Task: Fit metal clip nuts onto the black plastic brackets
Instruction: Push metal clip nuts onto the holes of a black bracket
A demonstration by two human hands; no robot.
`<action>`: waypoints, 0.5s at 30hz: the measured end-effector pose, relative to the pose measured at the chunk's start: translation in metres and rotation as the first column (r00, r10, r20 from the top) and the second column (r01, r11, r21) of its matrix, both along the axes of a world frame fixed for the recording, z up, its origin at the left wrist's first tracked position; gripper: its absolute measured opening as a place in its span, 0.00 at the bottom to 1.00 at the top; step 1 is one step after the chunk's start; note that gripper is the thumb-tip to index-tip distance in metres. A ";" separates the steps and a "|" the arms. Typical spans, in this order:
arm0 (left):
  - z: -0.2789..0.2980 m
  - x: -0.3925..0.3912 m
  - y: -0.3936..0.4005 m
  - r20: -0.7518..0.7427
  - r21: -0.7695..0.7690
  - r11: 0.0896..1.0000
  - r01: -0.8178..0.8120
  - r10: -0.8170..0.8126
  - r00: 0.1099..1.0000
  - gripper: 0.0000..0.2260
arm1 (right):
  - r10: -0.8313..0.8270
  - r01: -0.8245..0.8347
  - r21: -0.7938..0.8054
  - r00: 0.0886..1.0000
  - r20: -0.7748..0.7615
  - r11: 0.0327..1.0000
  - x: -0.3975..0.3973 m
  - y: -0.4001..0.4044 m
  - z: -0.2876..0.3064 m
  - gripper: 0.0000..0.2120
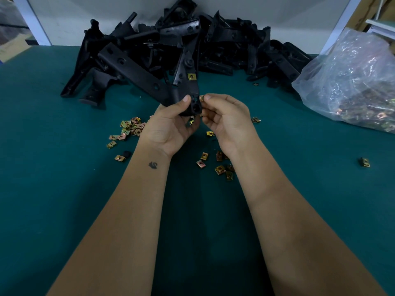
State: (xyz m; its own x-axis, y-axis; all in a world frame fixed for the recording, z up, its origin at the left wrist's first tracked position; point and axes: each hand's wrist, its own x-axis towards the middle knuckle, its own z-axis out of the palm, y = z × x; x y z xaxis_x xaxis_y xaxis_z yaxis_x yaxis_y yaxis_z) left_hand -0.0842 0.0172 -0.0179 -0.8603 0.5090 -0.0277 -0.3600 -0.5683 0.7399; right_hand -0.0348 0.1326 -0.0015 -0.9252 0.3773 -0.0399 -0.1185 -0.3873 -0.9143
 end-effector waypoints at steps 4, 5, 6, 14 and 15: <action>0.001 0.001 0.000 -0.023 -0.006 1.000 0.016 -0.016 1.000 0.15 | -0.007 0.007 -0.069 1.000 -0.005 0.998 -0.001 -0.001 0.000 0.06; 0.001 0.002 0.000 -0.030 -0.019 1.000 0.017 -0.018 0.999 0.16 | -0.003 0.002 -0.063 1.000 -0.007 0.998 -0.001 -0.001 0.000 0.07; 0.001 0.002 0.000 -0.033 -0.029 0.999 0.016 -0.017 0.999 0.17 | 0.001 -0.002 -0.058 1.000 -0.008 0.998 -0.001 -0.001 0.000 0.07; 0.003 0.004 0.000 -0.005 0.003 1.000 0.026 -0.026 1.000 0.22 | 0.027 -0.027 -0.086 1.000 -0.005 0.996 -0.001 -0.004 -0.001 0.08; 0.002 0.004 0.000 0.000 0.002 1.000 0.021 -0.021 1.000 0.21 | 0.031 -0.032 -0.084 0.999 -0.005 0.996 -0.001 -0.004 -0.001 0.09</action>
State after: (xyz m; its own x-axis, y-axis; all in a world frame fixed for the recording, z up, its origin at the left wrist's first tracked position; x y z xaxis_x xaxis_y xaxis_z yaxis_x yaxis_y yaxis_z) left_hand -0.0799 0.0169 -0.0156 -0.8493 0.5272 -0.0265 -0.3721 -0.5622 0.7386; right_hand -0.0360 0.1283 -0.0023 -0.9368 0.3436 -0.0663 -0.1088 -0.4660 -0.8781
